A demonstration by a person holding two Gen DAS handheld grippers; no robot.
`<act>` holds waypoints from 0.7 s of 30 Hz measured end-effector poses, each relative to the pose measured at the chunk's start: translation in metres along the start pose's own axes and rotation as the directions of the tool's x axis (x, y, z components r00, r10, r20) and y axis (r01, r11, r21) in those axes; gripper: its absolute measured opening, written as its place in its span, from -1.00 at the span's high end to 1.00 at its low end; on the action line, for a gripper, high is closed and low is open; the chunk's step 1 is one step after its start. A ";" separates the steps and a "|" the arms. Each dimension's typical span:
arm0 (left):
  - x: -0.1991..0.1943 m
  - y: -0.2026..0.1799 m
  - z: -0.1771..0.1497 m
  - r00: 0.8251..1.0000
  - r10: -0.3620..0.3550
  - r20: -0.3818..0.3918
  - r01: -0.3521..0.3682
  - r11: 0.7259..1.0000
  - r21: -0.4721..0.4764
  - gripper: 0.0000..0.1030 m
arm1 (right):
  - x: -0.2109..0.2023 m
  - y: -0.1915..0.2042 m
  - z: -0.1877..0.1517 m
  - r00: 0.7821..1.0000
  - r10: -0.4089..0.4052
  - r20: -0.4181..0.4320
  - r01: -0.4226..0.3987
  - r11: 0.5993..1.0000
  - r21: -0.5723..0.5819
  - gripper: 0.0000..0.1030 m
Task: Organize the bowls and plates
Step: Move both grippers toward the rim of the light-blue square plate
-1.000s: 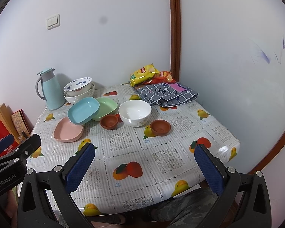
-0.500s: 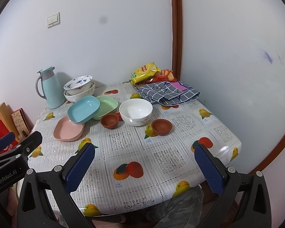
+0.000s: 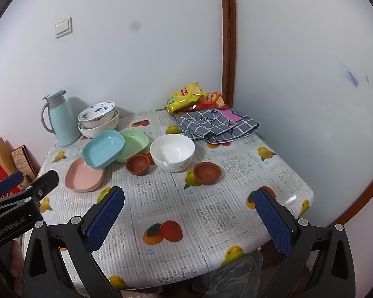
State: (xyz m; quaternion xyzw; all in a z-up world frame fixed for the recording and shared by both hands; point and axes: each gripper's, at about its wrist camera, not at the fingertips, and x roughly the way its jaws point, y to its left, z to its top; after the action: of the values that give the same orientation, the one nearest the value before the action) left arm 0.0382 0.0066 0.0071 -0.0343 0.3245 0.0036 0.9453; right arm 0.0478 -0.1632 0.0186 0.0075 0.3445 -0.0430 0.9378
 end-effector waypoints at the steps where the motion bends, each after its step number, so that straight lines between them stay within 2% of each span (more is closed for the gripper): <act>1: 0.002 -0.001 0.002 1.000 -0.004 0.000 0.004 1.000 0.005 -1.00 | 0.002 0.000 0.002 1.000 0.004 -0.001 -0.004 1.000 -0.004 -1.00; 11: 0.036 0.005 0.025 0.999 -0.026 -0.044 0.027 0.999 0.022 -1.00 | 0.035 0.008 0.025 1.000 -0.017 -0.025 0.015 0.998 -0.057 -1.00; 14: 0.051 0.011 0.029 0.997 -0.034 -0.068 0.034 0.999 0.004 -1.00 | 0.055 0.009 0.031 0.999 -0.006 -0.050 0.003 0.999 -0.053 -1.00; 18: 0.077 0.025 0.035 0.992 0.006 -0.123 -0.012 0.999 -0.048 -1.00 | 0.084 0.010 0.037 0.996 0.046 -0.076 -0.049 0.998 -0.040 -1.00; 21: 0.093 0.038 0.038 0.990 -0.011 -0.139 0.000 0.997 -0.076 -1.00 | 0.106 0.018 0.041 0.994 0.054 -0.092 -0.059 0.997 -0.049 -1.00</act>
State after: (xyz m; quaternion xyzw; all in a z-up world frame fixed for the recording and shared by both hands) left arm 0.1344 0.0454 -0.0223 -0.0713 0.3892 0.0110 0.9183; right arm 0.1563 -0.1554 -0.0186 -0.0052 0.3874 -0.0071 0.9219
